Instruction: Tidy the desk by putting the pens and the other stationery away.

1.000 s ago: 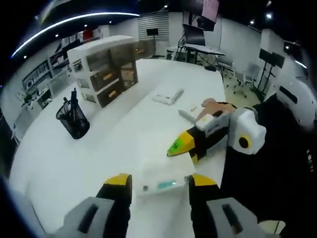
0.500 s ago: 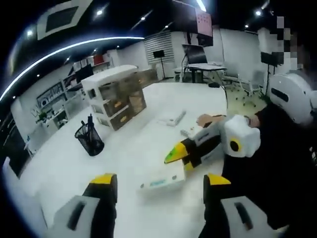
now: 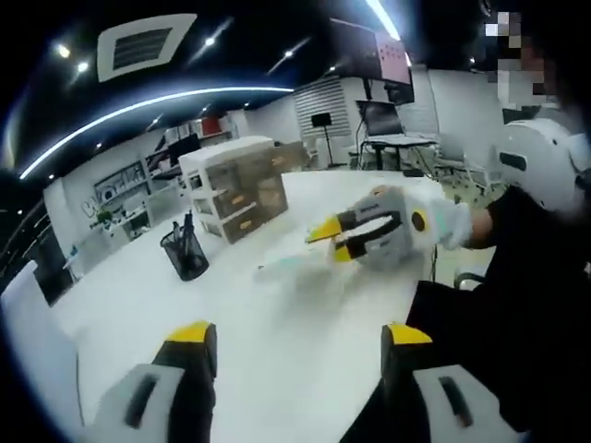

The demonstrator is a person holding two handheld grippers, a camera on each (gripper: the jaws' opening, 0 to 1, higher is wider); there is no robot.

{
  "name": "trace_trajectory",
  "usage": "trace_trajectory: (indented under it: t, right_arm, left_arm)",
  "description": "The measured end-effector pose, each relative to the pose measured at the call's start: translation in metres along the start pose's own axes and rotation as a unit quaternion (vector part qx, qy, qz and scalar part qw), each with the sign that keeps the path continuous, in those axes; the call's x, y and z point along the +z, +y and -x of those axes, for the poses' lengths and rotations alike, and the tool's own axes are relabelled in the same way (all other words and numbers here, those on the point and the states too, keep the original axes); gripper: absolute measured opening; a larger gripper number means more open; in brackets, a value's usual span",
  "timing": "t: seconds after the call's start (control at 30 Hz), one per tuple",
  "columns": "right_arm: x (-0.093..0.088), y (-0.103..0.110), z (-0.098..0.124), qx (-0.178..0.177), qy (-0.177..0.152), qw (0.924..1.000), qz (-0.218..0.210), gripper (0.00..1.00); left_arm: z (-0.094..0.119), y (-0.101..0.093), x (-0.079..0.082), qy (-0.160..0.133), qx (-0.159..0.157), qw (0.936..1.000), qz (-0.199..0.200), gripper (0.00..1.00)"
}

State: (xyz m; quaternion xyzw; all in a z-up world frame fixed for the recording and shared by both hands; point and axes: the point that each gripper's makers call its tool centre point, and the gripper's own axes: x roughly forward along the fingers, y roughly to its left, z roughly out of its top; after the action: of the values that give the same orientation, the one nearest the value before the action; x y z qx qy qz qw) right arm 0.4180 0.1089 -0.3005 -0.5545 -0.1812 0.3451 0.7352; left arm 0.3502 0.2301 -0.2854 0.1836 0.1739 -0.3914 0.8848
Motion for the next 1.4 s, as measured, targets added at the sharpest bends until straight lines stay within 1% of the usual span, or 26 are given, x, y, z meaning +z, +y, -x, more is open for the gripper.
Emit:
trace_trajectory:
  t: [0.17,0.2,0.23,0.33,0.4,0.5,0.6,0.7,0.83,0.97,1.03,1.13,1.4]
  right_arm:
    - [-0.017,-0.029,0.022,-0.024,0.018,0.9995,0.012,0.07]
    - [-0.020,-0.037,0.028,-0.030,0.022,0.9992,0.013,0.08]
    - [-0.021,-0.039,0.029,-0.032,0.023,0.9991,0.015,0.08]
    - [-0.028,-0.060,0.045,-0.047,0.034,0.9977,0.033,0.08]
    - [-0.030,-0.072,0.053,-0.055,0.039,0.9967,0.046,0.08]
    - [-0.032,-0.094,0.067,-0.068,0.049,0.9942,0.068,0.08]
    - [-0.033,-0.112,0.078,-0.077,0.057,0.9920,0.083,0.08]
    - [-0.032,-0.137,0.090,-0.088,0.063,0.9895,0.096,0.08]
    - [-0.032,-0.160,0.097,-0.096,0.071,0.9866,0.111,0.08]
    - [-0.031,-0.183,0.100,-0.099,0.071,0.9873,0.103,0.08]
    - [-0.032,-0.193,0.100,-0.101,0.075,0.9848,0.119,0.08]
    - [-0.036,-0.207,0.094,-0.095,0.079,0.9848,0.122,0.08]
    - [-0.051,-0.230,0.080,-0.086,0.091,0.9843,0.124,0.08]
  left_arm:
    - [0.003,-0.003,-0.008,-0.026,0.022,0.9988,0.037,0.77]
    - [0.005,-0.002,-0.010,-0.033,0.031,0.9979,0.046,0.77]
    - [0.005,-0.001,-0.010,-0.035,0.035,0.9975,0.051,0.77]
    - [0.009,0.002,-0.013,-0.049,0.060,0.9950,0.063,0.79]
    - [0.010,0.001,-0.013,-0.057,0.067,0.9936,0.070,0.79]
    - [0.010,-0.001,-0.015,-0.069,0.074,0.9914,0.082,0.80]
    - [0.009,-0.002,-0.020,-0.075,0.079,0.9900,0.090,0.80]
    - [0.009,-0.002,-0.024,-0.080,0.084,0.9883,0.099,0.81]
    - [0.012,-0.004,-0.026,-0.090,0.089,0.9862,0.107,0.81]
    - [0.013,-0.006,-0.027,-0.095,0.090,0.9853,0.110,0.82]
    - [0.015,-0.007,-0.028,-0.096,0.092,0.9850,0.110,0.82]
    - [0.020,-0.008,-0.029,-0.103,0.093,0.9839,0.113,0.82]
    - [0.024,-0.009,-0.037,-0.109,0.096,0.9818,0.122,0.82]
